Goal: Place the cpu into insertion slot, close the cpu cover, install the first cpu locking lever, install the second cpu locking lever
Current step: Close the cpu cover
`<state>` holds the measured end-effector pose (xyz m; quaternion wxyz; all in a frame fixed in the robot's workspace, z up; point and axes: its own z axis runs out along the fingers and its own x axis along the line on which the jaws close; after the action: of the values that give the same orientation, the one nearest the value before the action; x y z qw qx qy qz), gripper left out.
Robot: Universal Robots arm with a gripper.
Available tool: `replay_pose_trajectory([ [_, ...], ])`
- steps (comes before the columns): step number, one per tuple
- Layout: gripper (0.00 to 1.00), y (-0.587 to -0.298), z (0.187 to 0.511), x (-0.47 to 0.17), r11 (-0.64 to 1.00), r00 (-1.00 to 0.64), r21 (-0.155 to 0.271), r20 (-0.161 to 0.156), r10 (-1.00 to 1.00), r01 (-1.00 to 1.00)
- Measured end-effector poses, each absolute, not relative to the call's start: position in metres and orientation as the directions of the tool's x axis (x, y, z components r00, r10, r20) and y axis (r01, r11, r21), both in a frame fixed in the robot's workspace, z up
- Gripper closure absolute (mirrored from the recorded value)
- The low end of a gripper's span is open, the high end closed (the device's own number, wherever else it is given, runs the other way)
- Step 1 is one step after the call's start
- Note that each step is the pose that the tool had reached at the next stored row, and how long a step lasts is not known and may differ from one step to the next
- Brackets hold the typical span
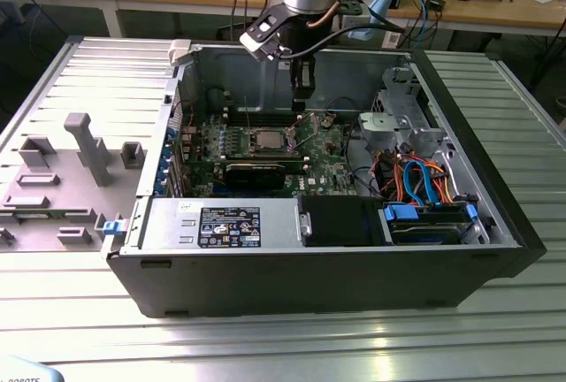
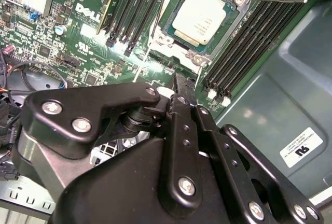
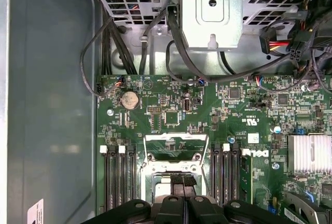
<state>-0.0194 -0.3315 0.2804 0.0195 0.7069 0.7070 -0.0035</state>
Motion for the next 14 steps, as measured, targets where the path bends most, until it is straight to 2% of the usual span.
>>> replay_pose_trajectory([
  [14,0.89,-0.3315,0.2804,-0.0117,0.0,0.0,0.023,-0.032,0.999,1.0],
])
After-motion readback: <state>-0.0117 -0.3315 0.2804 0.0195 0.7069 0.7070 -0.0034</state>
